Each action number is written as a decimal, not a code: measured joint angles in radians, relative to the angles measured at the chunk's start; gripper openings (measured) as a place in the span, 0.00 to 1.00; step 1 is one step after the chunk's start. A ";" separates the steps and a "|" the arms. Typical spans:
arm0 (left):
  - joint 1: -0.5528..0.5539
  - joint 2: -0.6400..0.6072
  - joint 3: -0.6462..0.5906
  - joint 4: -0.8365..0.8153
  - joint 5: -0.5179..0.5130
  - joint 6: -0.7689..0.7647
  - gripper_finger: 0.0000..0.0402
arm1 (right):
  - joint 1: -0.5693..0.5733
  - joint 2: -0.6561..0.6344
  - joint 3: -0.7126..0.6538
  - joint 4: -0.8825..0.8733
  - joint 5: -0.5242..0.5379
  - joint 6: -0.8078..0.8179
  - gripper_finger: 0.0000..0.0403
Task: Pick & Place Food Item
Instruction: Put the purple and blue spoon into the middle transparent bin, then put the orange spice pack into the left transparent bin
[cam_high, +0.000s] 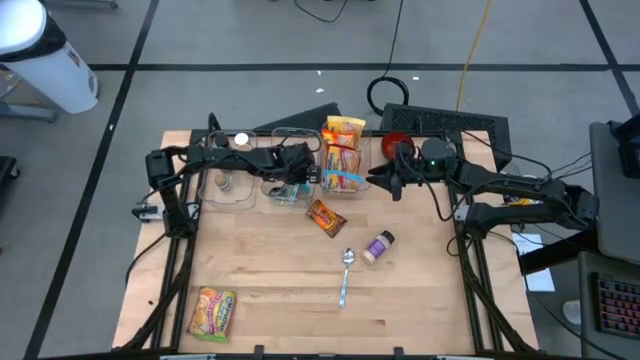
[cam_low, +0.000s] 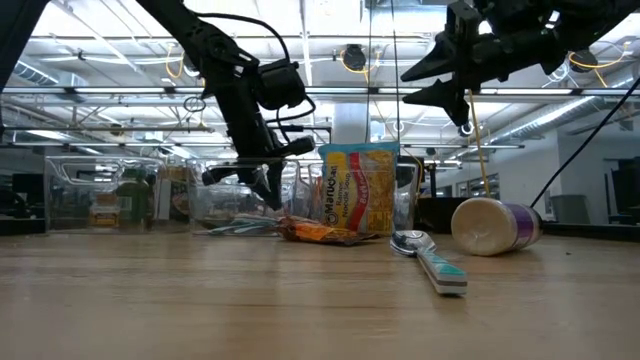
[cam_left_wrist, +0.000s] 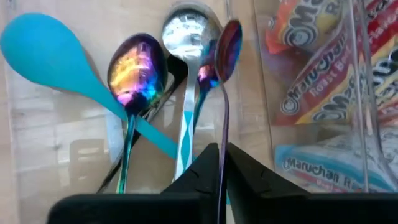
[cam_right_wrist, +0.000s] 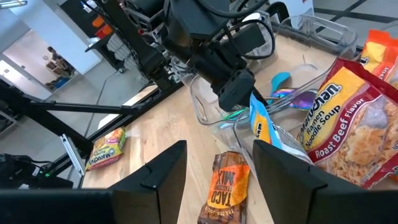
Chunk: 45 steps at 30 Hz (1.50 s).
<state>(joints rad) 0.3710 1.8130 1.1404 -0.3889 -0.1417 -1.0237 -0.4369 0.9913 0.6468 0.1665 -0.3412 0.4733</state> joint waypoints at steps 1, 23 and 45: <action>0.001 0.000 0.000 0.001 -0.002 -0.003 0.08 | 0.000 0.000 0.000 -0.002 0.000 -0.003 0.44; 0.054 -0.043 0.008 0.130 0.222 0.021 0.37 | 0.000 0.000 0.000 -0.014 0.002 -0.016 0.44; -0.005 -0.650 0.026 0.208 0.351 0.302 0.37 | 0.000 0.000 0.000 -0.013 0.004 0.127 0.44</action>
<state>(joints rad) 0.3658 1.1631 1.1667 -0.1808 0.2092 -0.7214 -0.4370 0.9916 0.6472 0.1532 -0.3374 0.5999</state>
